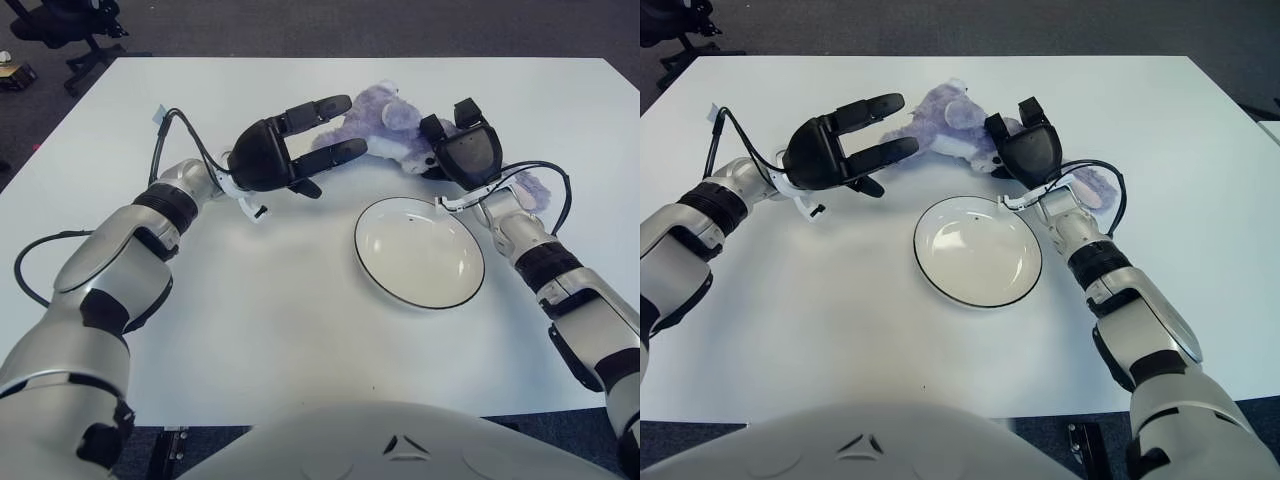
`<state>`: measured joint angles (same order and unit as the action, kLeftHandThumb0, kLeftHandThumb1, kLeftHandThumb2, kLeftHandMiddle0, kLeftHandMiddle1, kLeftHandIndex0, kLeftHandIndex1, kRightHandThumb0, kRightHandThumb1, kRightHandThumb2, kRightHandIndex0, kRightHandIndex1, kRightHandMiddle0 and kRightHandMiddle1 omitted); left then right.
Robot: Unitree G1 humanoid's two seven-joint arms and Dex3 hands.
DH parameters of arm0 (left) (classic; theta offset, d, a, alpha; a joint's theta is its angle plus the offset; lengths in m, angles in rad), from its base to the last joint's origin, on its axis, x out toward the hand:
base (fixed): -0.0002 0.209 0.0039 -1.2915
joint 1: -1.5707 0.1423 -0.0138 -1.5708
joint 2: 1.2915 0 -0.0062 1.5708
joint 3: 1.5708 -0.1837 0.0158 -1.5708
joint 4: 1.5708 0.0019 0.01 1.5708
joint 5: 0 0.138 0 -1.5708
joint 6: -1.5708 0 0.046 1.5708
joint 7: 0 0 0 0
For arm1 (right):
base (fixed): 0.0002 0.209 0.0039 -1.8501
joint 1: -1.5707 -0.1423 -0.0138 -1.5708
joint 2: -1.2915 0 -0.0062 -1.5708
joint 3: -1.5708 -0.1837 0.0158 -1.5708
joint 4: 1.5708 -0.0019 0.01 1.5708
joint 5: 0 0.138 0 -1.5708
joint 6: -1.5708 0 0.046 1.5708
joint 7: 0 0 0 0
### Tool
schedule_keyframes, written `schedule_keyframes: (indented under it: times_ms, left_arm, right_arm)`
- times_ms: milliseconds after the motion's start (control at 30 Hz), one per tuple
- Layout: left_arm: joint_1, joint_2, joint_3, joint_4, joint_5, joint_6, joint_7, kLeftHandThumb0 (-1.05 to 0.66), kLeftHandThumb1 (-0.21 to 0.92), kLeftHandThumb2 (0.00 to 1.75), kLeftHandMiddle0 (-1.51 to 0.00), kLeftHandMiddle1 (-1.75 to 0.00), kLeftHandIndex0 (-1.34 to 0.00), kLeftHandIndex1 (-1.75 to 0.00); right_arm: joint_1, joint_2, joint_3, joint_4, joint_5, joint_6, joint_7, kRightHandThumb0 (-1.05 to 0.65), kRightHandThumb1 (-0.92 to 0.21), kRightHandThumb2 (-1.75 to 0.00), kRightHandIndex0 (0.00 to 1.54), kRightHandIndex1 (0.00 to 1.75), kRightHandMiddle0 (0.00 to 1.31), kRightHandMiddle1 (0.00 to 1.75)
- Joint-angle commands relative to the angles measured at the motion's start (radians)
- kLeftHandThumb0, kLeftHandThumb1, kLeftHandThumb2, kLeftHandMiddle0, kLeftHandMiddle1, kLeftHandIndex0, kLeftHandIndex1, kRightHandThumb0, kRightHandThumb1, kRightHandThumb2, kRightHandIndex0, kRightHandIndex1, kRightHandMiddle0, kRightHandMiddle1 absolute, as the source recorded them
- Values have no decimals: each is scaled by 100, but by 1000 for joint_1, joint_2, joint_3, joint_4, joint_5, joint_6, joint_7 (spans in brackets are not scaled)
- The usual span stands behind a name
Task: Put the doll into the plate.
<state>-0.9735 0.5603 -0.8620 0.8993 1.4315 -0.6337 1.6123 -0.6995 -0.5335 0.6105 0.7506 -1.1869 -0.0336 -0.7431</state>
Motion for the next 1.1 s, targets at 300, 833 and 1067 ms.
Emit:
schedule_keyframes:
  times_ms: [300,833,1067]
  left_arm:
    - [11,19,9,-5,-13,-8,2,-64,92,10,-45,0,-38,-1]
    - [49,42,49,-36,-55,3,2,-64,92,12,-45,0,-40,-2]
    - [59,41,64,-45,-66,-1,2,-62,92,14,-46,-1,-41,-2]
  right_arm:
    - [-27,-22,-156,141,458,-449,359,0,-39,-121,56,168,37,174]
    - [-56,7,-388,-22,1016,-199,1093,41,-49,-108,47,175,61,175]
    - [-50,2,-406,-57,1029,-160,1134,42,-47,-111,49,175,64,175]
